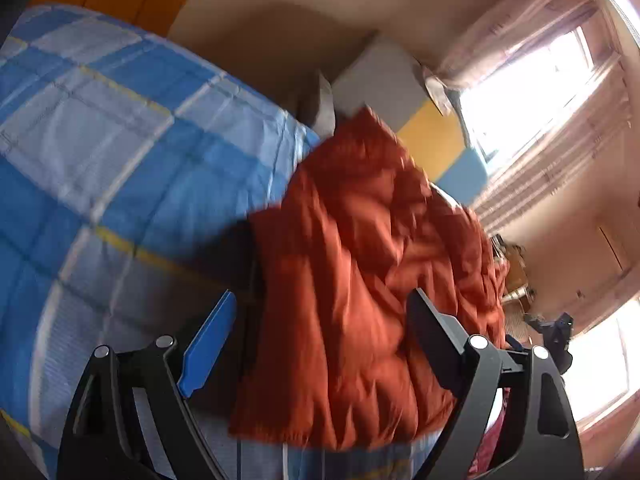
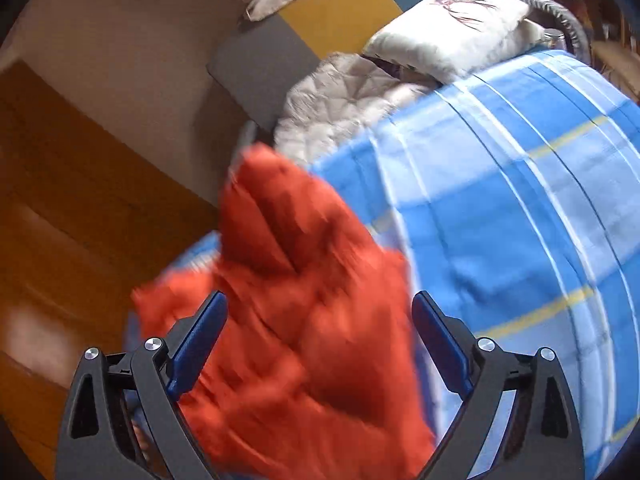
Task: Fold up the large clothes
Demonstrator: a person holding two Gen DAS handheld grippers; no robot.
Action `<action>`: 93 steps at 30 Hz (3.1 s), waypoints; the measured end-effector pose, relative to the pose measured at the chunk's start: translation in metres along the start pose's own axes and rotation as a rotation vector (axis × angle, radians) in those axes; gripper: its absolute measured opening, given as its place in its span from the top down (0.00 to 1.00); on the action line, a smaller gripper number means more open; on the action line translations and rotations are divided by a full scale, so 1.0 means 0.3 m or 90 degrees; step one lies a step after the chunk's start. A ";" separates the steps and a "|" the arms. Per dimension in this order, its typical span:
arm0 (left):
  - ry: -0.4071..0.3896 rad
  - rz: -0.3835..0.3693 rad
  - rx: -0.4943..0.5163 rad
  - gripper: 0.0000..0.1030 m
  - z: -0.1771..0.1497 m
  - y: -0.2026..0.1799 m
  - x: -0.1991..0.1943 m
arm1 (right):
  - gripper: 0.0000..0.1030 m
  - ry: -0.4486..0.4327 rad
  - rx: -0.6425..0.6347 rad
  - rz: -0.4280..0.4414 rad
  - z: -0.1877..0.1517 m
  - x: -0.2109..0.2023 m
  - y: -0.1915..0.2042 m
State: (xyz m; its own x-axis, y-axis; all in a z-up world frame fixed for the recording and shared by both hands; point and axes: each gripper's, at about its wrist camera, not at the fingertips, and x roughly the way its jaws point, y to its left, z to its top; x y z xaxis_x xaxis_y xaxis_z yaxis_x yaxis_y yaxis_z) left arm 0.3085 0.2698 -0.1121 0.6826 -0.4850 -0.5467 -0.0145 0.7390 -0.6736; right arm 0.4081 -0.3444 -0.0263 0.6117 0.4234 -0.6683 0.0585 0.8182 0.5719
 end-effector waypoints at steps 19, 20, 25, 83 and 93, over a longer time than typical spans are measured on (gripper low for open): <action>0.001 -0.037 0.038 0.90 -0.118 -0.071 -0.093 | 0.84 0.027 -0.044 0.017 -0.265 -0.107 0.014; -0.003 -0.036 0.044 0.90 -0.123 -0.081 -0.114 | 0.84 0.026 -0.052 0.017 -0.269 -0.125 0.022; -0.002 -0.029 0.052 0.91 -0.170 -0.090 -0.193 | 0.84 0.026 -0.071 0.019 -0.329 -0.226 0.014; 0.051 0.010 0.276 0.31 -0.030 -0.633 0.201 | 0.99 -0.036 -0.356 -0.149 -0.307 0.141 0.469; 0.117 0.116 0.332 0.84 -0.126 -0.582 0.318 | 0.99 -0.030 -0.344 -0.147 -0.306 0.153 0.467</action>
State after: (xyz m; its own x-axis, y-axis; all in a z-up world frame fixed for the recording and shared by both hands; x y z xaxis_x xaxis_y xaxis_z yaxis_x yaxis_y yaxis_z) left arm 0.3487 0.0769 -0.0654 0.5640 -0.3670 -0.7397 0.2738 0.9282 -0.2518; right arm 0.3721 -0.1745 -0.0204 0.6661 0.2036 -0.7176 -0.2082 0.9745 0.0832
